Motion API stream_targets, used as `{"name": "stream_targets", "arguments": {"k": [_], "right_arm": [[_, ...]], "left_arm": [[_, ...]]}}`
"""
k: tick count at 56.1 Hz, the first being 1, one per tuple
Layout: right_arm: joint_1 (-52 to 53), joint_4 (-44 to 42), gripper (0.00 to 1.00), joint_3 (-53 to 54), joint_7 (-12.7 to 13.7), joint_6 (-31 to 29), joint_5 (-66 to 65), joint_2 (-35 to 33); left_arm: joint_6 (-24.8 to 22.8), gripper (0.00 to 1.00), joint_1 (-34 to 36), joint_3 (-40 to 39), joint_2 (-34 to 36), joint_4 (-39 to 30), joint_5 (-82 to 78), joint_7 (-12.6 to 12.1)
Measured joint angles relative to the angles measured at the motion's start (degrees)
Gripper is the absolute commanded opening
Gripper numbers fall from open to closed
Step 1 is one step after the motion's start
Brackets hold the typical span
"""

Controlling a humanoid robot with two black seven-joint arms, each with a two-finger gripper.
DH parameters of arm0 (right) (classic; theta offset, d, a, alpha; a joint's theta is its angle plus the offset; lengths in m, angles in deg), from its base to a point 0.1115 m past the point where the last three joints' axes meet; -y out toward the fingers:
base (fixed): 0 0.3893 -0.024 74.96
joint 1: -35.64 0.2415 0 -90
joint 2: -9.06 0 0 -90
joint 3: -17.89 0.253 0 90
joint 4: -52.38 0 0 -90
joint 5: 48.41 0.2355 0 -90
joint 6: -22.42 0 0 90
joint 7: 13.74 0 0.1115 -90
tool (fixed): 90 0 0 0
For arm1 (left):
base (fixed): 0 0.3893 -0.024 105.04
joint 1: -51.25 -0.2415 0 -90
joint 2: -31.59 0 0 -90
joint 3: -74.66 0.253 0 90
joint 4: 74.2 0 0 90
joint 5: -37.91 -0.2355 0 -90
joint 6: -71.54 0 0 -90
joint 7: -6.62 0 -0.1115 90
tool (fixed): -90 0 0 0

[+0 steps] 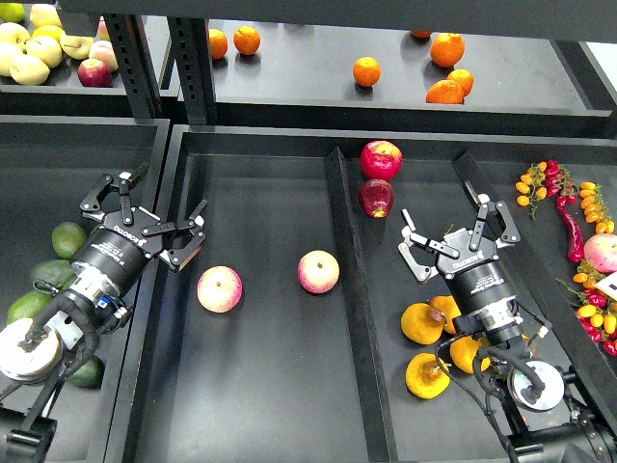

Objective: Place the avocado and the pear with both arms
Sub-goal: 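Raise the right gripper away from the pears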

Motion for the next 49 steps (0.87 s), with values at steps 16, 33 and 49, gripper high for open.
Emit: {"name": "stream_targets", "arguments": {"k": [16, 33, 49], "right_arm": [[-0.1, -0.8, 1.0, 0.1, -0.1, 0.0, -0.1, 0.0], [-0.1, -1.5, 1.0, 0.1, -0.1, 0.0, -0.1, 0.0], [-0.1, -1.9, 1.0, 0.0, -0.1, 0.0, -0.1, 0.0]], "left_arm": [[-0.1, 1.0, -3.7, -0.2, 0.0, 0.0, 0.0, 0.0], [-0.1, 1.0, -4.1, 0.0, 0.0, 0.0, 0.0, 0.0], [-0.1, 1.0, -4.1, 0.0, 0.0, 0.0, 0.0, 0.0]]}}
